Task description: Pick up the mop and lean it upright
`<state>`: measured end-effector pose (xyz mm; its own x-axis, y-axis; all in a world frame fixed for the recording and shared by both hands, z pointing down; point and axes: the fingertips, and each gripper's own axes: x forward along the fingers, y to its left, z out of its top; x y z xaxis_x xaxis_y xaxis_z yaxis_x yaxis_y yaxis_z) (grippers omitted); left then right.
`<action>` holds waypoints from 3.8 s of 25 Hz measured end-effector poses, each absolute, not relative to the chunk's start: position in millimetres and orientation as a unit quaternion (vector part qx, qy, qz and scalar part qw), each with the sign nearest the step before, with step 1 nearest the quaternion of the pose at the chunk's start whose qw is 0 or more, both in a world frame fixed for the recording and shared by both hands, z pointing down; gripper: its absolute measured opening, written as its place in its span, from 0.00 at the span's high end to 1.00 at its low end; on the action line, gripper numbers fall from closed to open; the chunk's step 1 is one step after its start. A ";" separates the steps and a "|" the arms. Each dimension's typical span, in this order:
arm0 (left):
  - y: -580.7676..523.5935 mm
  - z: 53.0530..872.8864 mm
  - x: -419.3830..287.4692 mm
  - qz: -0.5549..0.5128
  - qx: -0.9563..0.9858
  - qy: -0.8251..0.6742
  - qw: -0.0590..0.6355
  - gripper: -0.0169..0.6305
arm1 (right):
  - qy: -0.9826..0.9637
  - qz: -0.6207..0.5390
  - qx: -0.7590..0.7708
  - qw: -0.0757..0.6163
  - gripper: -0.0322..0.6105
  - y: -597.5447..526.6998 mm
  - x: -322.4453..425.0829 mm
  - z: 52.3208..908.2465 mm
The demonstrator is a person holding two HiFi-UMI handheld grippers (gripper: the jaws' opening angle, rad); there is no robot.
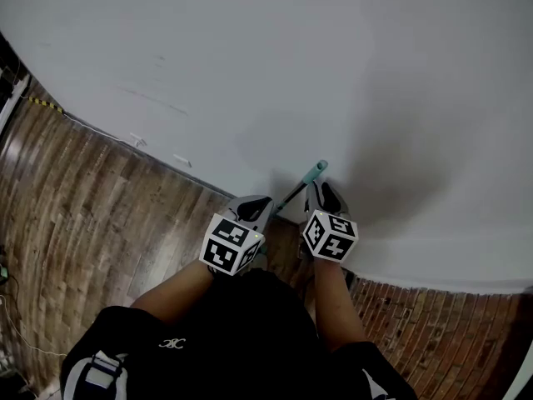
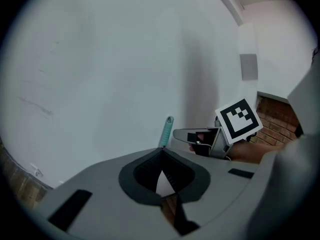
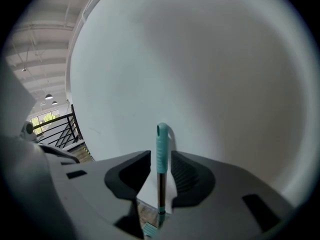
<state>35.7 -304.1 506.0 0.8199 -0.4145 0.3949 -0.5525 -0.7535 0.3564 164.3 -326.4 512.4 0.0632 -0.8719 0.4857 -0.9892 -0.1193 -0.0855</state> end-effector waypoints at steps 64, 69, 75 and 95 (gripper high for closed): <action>-327.9 502.1 8.3 0.142 0.873 -0.400 0.241 0.98 | -0.892 0.223 0.376 0.114 0.76 -258.9 52.7 517.9; -324.9 501.3 8.2 0.140 0.875 -0.396 0.242 0.98 | -0.885 0.224 0.391 0.114 0.76 -262.1 57.8 518.6; -320.1 501.1 5.3 0.141 0.874 -0.396 0.243 0.98 | -0.864 0.201 0.447 0.111 0.77 -272.9 73.4 518.1; -322.7 508.8 3.2 0.147 0.872 -0.395 0.248 0.98 | -0.759 0.221 0.604 0.102 0.78 -350.6 158.0 543.6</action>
